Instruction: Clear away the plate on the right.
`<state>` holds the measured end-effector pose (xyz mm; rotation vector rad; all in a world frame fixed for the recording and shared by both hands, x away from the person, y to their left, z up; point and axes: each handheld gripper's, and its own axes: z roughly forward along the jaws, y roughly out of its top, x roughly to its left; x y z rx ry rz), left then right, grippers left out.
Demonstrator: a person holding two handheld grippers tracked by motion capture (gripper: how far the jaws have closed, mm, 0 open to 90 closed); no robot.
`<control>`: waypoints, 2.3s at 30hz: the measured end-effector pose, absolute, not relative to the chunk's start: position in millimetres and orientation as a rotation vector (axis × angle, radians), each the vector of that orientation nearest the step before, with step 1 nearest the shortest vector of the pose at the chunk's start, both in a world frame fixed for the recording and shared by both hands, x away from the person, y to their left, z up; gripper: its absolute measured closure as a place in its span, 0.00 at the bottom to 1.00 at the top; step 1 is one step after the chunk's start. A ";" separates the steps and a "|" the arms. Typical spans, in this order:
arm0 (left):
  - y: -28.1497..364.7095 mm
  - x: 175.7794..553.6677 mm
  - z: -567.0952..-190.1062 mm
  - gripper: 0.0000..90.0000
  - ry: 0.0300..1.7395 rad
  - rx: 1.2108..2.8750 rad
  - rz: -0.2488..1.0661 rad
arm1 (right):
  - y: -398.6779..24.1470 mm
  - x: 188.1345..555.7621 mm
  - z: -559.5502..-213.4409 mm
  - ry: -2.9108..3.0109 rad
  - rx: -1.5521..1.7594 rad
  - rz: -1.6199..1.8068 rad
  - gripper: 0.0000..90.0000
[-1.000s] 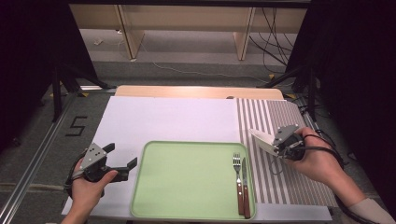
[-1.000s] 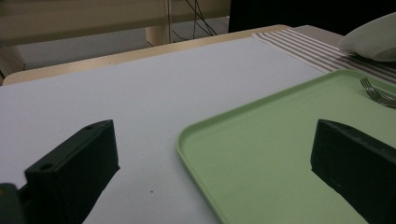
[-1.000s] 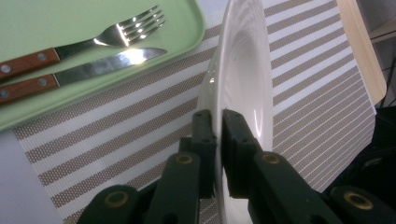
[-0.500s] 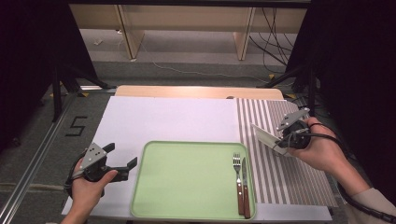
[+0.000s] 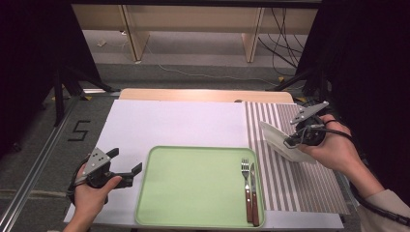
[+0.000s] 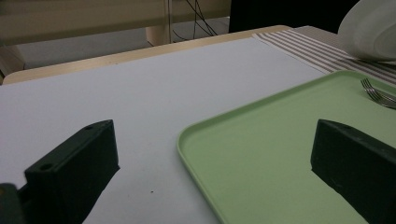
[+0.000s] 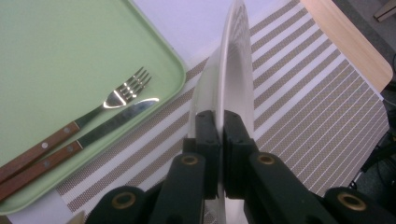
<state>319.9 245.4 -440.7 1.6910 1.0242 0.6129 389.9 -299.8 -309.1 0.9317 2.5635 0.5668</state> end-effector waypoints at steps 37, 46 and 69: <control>245.6 319.7 -440.4 0.00 1.024 1.691 0.617 | -252.0 379.0 -284.6 2.609 0.815 0.698 0.98; 245.3 319.6 -440.4 0.00 1.024 1.690 0.615 | -232.8 376.4 -280.5 2.642 0.760 0.734 0.98; 245.5 319.5 -440.2 0.00 1.020 1.691 0.616 | -176.2 369.7 -281.5 2.696 0.600 0.833 0.98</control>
